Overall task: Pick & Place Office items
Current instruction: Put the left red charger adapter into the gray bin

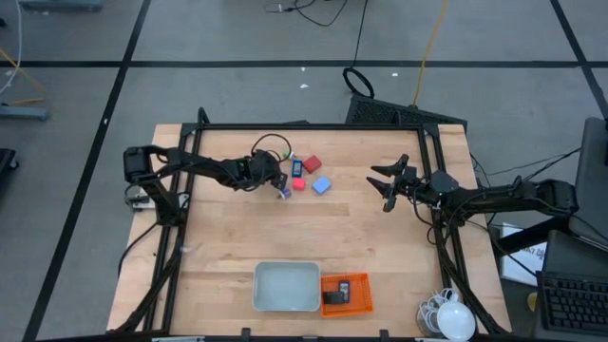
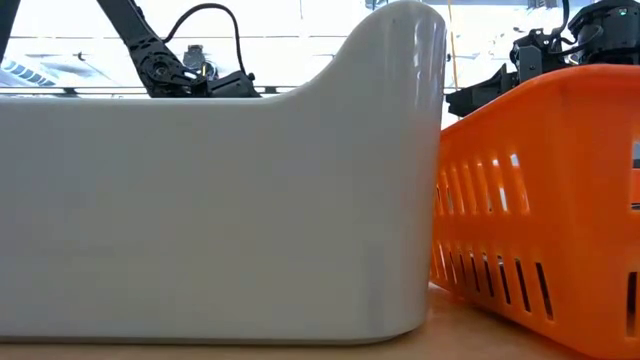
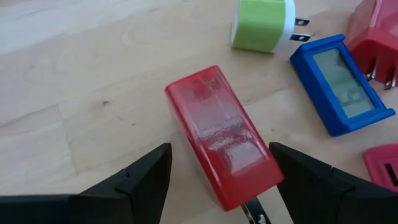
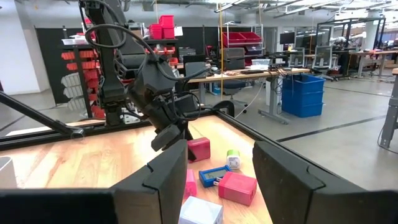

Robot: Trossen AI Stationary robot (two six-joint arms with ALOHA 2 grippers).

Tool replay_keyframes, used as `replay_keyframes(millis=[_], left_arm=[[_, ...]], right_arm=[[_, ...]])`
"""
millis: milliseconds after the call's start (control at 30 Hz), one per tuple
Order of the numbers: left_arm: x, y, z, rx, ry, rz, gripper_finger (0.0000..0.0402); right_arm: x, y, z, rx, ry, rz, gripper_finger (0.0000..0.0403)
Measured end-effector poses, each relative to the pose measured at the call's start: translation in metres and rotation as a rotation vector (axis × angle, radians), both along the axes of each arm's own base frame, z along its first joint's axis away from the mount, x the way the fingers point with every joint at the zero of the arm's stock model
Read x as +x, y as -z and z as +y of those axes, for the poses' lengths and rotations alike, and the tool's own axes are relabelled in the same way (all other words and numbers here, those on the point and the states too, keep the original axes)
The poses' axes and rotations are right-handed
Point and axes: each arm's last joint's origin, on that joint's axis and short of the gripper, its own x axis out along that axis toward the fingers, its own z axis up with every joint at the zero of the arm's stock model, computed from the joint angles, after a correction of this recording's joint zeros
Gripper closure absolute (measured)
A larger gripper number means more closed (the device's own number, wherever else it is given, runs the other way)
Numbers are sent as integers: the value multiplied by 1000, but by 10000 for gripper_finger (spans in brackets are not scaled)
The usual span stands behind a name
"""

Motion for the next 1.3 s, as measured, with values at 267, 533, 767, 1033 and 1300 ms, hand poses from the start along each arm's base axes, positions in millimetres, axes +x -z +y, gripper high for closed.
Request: replay_keyframes(millis=[267, 533, 767, 1033, 1300], left_arm=[[0, 0, 0, 2, 0, 1, 157], [0, 0, 0, 0, 14, 7, 256], [1, 0, -1, -3, 59, 20, 279], [1, 0, -2, -6, 148, 49, 271], [-1, -12, -5, -37, 210, 13, 281]], right_arm=[[0, 0, 0, 0, 0, 0, 232], [0, 0, 0, 0, 0, 0, 232], [0, 0, 0, 0, 0, 0, 232], [0, 0, 0, 0, 0, 0, 232], [0, 2, 0, 4, 0, 16, 232]])
